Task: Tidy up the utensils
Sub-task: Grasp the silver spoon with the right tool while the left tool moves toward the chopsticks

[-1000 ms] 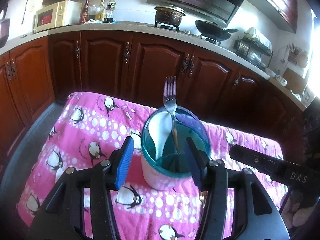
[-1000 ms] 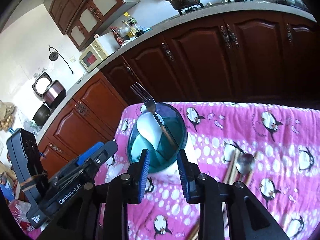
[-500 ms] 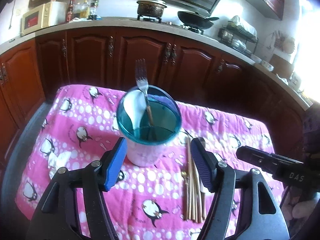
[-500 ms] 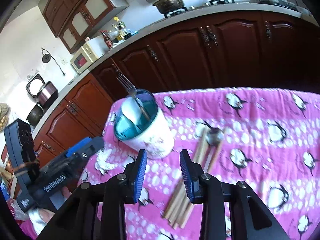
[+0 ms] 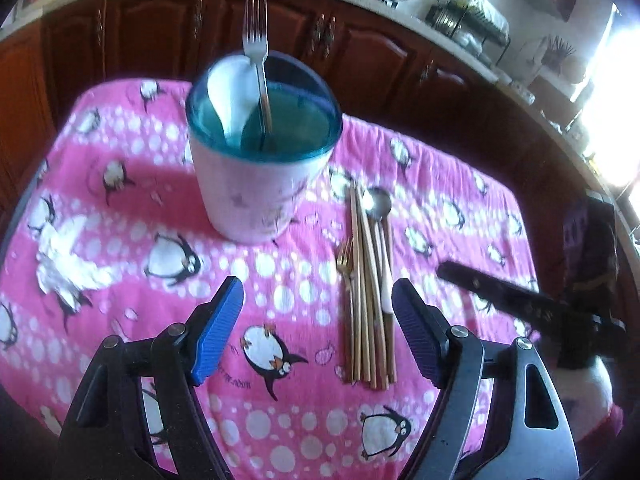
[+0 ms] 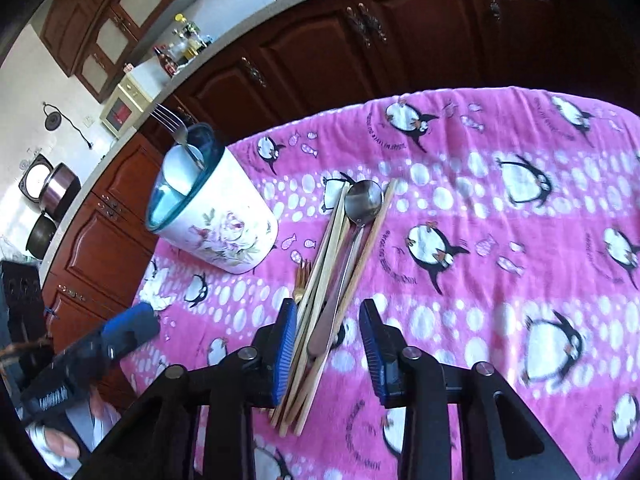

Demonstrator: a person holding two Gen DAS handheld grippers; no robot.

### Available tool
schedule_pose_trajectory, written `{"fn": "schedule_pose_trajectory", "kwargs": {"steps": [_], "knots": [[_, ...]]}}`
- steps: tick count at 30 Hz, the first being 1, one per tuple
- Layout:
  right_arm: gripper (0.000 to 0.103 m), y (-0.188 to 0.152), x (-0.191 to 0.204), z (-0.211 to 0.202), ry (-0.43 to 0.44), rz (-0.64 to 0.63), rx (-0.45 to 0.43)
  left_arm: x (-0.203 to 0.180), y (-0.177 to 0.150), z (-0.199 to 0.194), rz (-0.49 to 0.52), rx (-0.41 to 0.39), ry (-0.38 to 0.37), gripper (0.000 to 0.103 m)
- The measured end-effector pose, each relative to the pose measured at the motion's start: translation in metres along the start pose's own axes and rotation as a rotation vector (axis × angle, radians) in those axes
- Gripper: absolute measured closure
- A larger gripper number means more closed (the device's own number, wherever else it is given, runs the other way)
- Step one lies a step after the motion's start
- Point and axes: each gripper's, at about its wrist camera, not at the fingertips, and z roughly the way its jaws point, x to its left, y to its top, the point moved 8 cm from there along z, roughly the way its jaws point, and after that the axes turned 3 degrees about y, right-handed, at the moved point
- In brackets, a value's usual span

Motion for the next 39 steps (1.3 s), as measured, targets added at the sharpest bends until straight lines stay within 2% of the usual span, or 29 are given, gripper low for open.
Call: {"fn": "schedule_pose_trajectory", "kwargs": {"steps": [10,12,16,18,21,25,31,33,37,39], "knots": [[0.086,0.040,-0.001,0.066,-0.074,-0.072,0.086,0.003,-0.001,0.015,0.026,0.017,0.015,0.026],[0.087,0.041,-0.008,0.077,-0.139,-0.085,0.117,0.003,-0.001,0.020,0.031,0.028,0.012,0.026],[0.090,0.038,-0.015,0.090,-0.144,-0.063,0.144,0.003,-0.003,0.031,0.031,0.052,0.008,0.026],[0.095,0.035,-0.020,0.095,-0.142,-0.045,0.160,0.001,-0.004,0.038,0.032,0.064,0.007,0.026],[0.097,0.034,-0.025,0.087,-0.095,-0.007,0.134,-0.005,-0.004,0.044,0.042,0.073,0.001,0.026],[0.098,0.030,-0.034,0.056,-0.063,0.031,0.071,-0.014,-0.004,0.054,0.052,0.081,-0.005,0.026],[0.098,0.018,-0.067,0.018,-0.078,0.095,0.035,-0.032,-0.002,0.069,0.054,0.095,-0.016,0.027],[0.098,0.015,-0.075,0.010,-0.087,0.103,0.031,-0.041,0.001,0.075,0.059,0.094,-0.019,0.030],[0.098,0.003,-0.097,-0.001,-0.137,0.130,0.034,-0.059,0.003,0.089,0.094,0.129,-0.021,0.044],[0.098,0.000,-0.104,-0.005,-0.145,0.154,0.030,-0.065,0.003,0.099,0.113,0.143,0.003,0.044]]}}
